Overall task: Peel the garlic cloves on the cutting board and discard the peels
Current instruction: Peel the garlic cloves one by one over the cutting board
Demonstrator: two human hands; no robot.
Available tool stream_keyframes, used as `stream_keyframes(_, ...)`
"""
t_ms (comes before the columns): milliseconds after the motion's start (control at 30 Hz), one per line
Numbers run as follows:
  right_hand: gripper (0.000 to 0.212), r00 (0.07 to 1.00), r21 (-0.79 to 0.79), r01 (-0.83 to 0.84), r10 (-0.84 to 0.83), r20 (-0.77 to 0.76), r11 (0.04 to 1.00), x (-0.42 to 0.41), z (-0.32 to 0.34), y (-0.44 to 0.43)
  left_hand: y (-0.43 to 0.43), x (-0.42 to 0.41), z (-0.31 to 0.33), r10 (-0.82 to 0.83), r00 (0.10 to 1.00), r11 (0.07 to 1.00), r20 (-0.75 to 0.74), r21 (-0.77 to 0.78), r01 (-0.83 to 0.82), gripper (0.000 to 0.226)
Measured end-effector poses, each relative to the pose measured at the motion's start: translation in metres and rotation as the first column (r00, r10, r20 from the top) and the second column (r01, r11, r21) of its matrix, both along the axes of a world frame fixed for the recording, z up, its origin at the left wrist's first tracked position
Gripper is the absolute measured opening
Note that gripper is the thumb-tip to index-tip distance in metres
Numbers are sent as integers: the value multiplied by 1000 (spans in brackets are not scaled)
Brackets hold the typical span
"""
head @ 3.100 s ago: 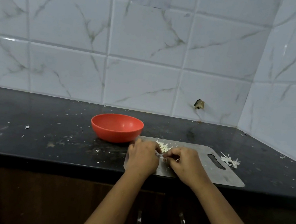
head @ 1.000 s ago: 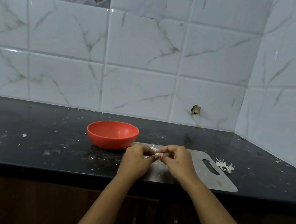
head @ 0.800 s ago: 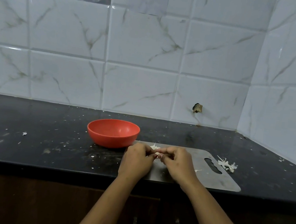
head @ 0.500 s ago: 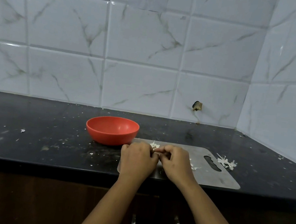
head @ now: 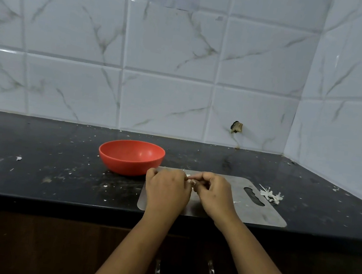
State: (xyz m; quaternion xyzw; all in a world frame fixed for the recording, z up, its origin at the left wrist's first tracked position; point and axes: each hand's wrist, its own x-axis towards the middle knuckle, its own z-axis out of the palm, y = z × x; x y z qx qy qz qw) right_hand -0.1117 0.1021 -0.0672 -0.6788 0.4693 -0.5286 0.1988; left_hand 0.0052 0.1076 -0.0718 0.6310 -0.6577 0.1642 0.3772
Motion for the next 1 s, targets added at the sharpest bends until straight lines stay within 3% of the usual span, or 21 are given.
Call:
stream_keyframes(67, 19, 996, 24, -41, 38, 86, 999, -2, 0, 0, 0, 2, 6, -22, 999, 999, -33, -47, 20, 22)
stream_keyframes(167, 24, 966, 42, -116, 103, 235, 992, -5, 2, 4, 2, 11, 14, -71, 992, 994, -102, 72, 78, 21)
stream_keyframes(300, 28, 961, 57, -136, 118, 249, 989, -5, 3, 5, 3, 20, 15, -198, 956, 957, -214, 170, 236, 17)
stream_keyframes(433, 19, 958, 70, -139, 116, 263, 988, -6, 2, 4, -1, 20, 15, -352, 852, 897, -388, 120, 425, 21)
stream_keyframes(600, 17, 965, 93, -123, 97, 245, 988, -6, 2, 3, -4, 20, 10, -381, 854, 898, -354, 81, 433, 10)
stream_keyframes(833, 21, 965, 72, -136, 116, 235, 988, -7, 1, 0, -5, 23, 12, -395, 836, 877, -381, 113, 466, 10)
stream_keyframes(1000, 18, 963, 75, -137, 115, 242, 988, -7, -1, -2, 0, 21, 15, -372, 876, 907, -306, 80, 413, 11)
